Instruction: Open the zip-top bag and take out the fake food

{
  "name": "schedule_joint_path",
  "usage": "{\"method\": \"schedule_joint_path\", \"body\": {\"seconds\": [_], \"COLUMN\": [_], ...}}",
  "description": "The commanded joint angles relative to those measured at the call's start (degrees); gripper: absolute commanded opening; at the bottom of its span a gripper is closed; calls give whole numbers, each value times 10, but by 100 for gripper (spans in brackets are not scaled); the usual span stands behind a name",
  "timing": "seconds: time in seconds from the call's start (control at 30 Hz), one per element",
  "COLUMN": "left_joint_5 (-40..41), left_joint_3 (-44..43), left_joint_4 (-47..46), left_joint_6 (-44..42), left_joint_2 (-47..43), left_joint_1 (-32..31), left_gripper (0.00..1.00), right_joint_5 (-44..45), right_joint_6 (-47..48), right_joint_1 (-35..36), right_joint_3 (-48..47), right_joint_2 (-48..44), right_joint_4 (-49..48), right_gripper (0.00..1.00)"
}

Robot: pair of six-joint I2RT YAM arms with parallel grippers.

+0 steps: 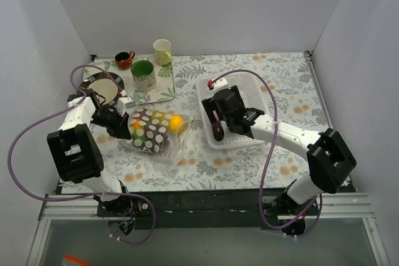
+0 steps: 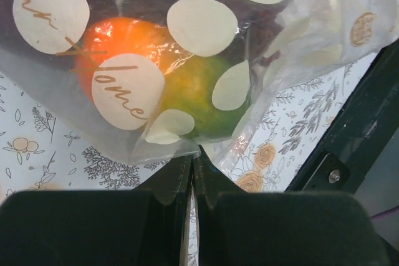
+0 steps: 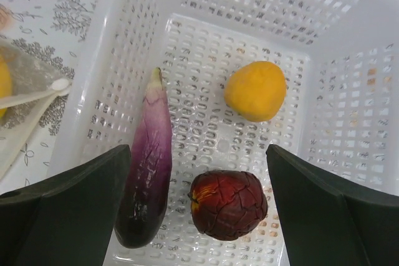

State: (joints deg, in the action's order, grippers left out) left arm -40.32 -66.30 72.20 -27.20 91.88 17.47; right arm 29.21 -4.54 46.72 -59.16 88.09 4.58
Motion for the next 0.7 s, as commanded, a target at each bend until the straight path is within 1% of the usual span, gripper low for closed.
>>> {"method": "schedule_joint_path", "body": {"seconds": [0.0,0.03,0.07,0.13,0.17,0.2,0.27,0.3,0.4,0.47,0.57,0.63,0.67], "left_joint_5": [38,51,72,92,115,122,133,137,126,119,117,118,118], "left_joint_3": [33,42,50,78,87,93,106,106,100,94,91,89,90], "left_joint_4": [-89,-101,-113,-149,-161,-179,-192,-196,-189,-184,-180,-174,-172], "left_joint_6": [14,16,17,20,22,24,26,27,29,26,24,22,21], "left_joint_2": [11,14,17,29,33,39,45,47,50,45,41,40,37], "left_joint_1": [-2,-1,-1,-1,-2,-1,-1,-1,-2,-1,-1,-1,-1], "left_gripper": [0,0,0,0,0,0,0,0,0,0,0,0,0], "right_joint_5": [-3,-15,-18,-22,-25,-29,-47,-55,-99,-127,-144,-162,-166], "right_joint_6": [40,44,61,68,67,67,61,52,26,3,-9,-11,-14], "right_joint_1": [33,44,70,96,115,124,145,152,171,176,176,176,177], "right_joint_3": [-23,-16,-16,-20,-25,-26,-30,-30,-18,-11,-17,-27,-32], "right_joint_2": [-63,-77,-80,-71,-64,-57,-30,-21,4,24,57,76,83], "right_joint_4": [-38,-61,-67,-70,-70,-70,-74,-76,-97,-109,-118,-122,-121], "right_gripper": [98,98,98,98,96,90,83,74,58,56,61,70,79]}}
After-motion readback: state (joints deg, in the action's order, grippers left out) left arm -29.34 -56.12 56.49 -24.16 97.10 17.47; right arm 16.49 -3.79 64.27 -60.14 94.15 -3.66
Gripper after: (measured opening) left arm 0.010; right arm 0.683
